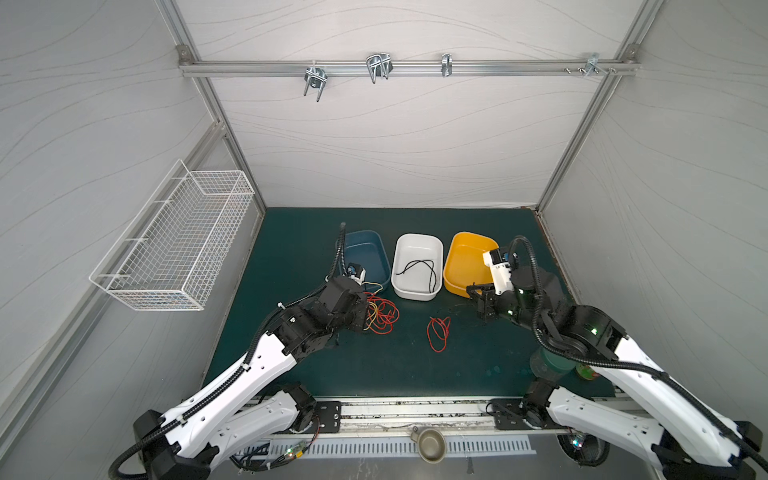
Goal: Untangle the cables
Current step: 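Pull the black wire away from the tangle with the right gripper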
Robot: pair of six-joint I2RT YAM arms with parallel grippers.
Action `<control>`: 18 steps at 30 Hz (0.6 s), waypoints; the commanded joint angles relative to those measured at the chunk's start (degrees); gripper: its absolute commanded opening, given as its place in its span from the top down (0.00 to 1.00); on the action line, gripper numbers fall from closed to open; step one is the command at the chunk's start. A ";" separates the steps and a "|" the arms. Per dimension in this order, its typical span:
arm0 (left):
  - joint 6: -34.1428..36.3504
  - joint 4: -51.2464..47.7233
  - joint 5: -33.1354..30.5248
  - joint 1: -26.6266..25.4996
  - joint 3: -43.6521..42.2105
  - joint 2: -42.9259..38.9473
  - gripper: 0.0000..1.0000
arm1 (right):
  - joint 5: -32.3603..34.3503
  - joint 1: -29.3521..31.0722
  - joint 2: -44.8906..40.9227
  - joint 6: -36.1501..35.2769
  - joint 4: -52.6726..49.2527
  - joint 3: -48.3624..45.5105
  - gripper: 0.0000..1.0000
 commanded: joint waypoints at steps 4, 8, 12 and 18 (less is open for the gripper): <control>0.12 1.62 -0.28 -0.09 0.61 0.47 1.00 | -4.60 -0.23 1.57 -0.80 -1.53 4.05 1.00; 0.12 1.68 0.08 -0.16 0.69 0.71 1.00 | -8.69 -0.18 3.76 -0.65 -0.05 6.70 1.00; 0.21 1.68 1.10 -0.15 0.70 1.14 1.00 | -10.90 -0.26 7.22 -0.30 1.75 8.09 1.00; 0.44 1.98 2.91 -0.08 0.61 1.25 1.00 | -14.70 -0.17 14.89 1.86 12.69 5.50 1.00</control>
